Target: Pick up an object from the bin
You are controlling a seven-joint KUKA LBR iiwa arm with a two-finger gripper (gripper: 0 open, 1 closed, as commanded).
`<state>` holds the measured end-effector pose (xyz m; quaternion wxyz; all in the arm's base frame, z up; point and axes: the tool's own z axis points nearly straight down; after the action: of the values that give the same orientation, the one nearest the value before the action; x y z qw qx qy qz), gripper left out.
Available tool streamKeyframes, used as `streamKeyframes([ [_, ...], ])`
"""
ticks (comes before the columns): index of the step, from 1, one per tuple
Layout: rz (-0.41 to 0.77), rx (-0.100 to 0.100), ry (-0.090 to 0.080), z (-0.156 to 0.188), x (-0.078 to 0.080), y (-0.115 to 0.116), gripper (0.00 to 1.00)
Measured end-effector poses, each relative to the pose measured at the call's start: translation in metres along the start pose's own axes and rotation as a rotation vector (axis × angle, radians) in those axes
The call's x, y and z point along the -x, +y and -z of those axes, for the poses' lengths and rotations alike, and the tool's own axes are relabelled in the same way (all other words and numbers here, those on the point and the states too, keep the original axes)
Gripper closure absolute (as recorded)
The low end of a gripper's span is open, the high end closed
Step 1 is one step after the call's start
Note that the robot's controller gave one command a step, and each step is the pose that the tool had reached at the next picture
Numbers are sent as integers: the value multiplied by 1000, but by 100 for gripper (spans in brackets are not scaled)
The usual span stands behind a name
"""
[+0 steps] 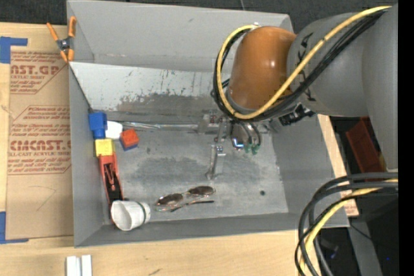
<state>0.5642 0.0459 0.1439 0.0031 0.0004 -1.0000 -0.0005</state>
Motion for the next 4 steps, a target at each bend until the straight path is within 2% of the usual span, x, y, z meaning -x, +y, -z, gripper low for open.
streamKeyframes([
  [1, 0, 0, -7, 5, 2, 0, 0],
  [2, 52, 0, -10, -42, -41, -19, 0],
  [3, 38, 1, 4, -70, -53, -47, 0],
  [4, 77, -2, -9, -70, -60, -26, 0],
])
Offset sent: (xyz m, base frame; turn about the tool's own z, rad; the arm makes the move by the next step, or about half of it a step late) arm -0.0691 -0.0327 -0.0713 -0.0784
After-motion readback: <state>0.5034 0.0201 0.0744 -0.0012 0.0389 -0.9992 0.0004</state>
